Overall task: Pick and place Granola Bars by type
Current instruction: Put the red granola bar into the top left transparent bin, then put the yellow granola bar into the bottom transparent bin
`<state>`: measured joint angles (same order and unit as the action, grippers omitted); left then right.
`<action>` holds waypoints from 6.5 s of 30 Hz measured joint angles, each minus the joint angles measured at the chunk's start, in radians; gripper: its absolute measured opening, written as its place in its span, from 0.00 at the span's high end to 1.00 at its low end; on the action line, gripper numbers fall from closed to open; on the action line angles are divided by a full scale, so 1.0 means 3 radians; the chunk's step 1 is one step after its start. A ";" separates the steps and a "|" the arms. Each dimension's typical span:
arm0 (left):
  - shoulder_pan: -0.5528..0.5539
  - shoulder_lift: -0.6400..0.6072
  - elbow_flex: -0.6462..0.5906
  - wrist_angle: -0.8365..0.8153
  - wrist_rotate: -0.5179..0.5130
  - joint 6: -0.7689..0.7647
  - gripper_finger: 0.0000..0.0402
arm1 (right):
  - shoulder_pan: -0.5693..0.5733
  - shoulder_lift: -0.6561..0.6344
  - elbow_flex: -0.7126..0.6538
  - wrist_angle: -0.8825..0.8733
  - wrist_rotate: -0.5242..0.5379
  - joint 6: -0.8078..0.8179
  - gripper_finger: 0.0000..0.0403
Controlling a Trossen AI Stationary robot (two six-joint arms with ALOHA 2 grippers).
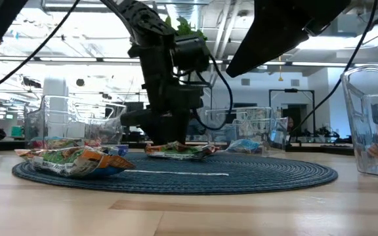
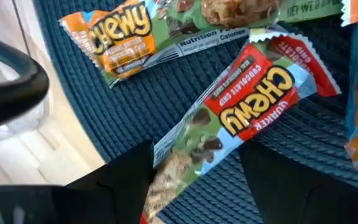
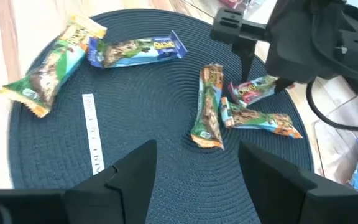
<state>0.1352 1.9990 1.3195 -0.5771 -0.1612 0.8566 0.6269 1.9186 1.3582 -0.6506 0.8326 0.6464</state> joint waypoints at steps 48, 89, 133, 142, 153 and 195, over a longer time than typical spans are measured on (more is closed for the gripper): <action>-0.0280 -0.1333 0.0066 -0.0824 -0.0381 -0.0931 0.88 | 0.0007 0.0001 0.0000 0.0013 -0.0161 0.0029 0.45; 0.1014 -0.2120 -0.1158 -0.2265 -0.0707 -0.2062 0.88 | -0.0017 0.0001 -0.0001 0.0080 -0.0338 0.0027 0.45; -0.0381 -0.4537 -0.0778 -0.1046 0.0350 -0.2237 0.62 | -0.0716 0.0000 -0.0001 0.1134 -0.0807 -0.1353 0.45; -0.0652 -0.5279 -0.1743 -0.0369 0.0346 -0.2279 0.62 | -0.1254 0.0250 0.0005 0.1318 -0.1330 -0.1636 0.45; -0.0671 -0.5369 -0.2183 -0.0116 0.0459 -0.2449 0.62 | -0.1732 0.0509 0.0011 0.1391 -0.1740 -0.1420 0.45; -0.0674 -0.5376 -0.2183 0.0104 0.0498 -0.2557 0.62 | -0.1575 0.0776 0.0562 0.0805 -0.1720 -0.1460 0.85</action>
<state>-0.0669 0.3862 0.6647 -0.5460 -0.0116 0.0895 0.1545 2.1513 1.5269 -0.4090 0.3166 0.2083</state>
